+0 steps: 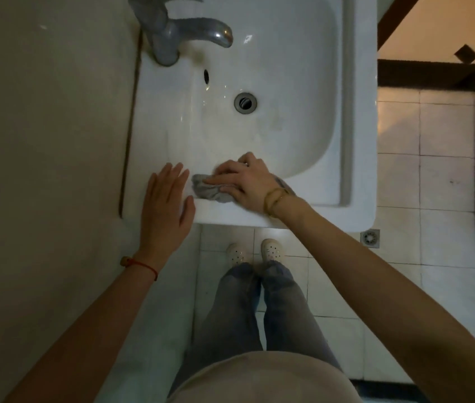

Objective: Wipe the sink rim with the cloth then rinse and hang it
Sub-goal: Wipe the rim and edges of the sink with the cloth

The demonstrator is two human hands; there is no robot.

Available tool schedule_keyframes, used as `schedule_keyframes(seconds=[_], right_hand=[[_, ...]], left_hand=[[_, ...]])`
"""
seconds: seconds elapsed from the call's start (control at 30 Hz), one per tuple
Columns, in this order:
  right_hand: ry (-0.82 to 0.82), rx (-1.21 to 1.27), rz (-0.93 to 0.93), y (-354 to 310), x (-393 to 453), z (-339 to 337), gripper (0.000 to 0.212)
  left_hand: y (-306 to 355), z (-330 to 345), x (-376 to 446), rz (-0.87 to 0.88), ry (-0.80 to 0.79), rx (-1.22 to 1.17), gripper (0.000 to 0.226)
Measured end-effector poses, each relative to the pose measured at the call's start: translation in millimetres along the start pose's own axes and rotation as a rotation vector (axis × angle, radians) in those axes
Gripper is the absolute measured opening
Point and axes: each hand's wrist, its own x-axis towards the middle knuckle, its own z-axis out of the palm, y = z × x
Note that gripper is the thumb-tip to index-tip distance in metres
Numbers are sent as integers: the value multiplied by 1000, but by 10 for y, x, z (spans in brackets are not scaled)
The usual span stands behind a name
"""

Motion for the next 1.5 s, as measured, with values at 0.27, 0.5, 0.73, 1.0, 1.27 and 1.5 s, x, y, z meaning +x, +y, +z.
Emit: schedule_keyframes(seconds=[0.27, 0.5, 0.73, 1.0, 1.27, 1.5], right_hand=[[-2, -140, -48, 631, -555, -259, 38], [-148, -157, -125, -94, 258, 11, 39], [132, -54, 151, 554, -1029, -348, 32], [100, -151, 11, 681, -1292, -393, 36], [35, -291, -385, 1323, -1094, -858, 21], [149, -252, -370, 1591, -762, -1143, 16]], left_hand=[[-24, 37, 16, -15, 6, -45, 53], [-41, 58, 37, -22, -35, -27, 55], [80, 45, 18, -66, -7, -36, 49], [1007, 173, -19, -228, -28, -143, 52], [1844, 532, 122, -526, 69, -60, 49], [2508, 836, 326, -938, 295, -62, 61]])
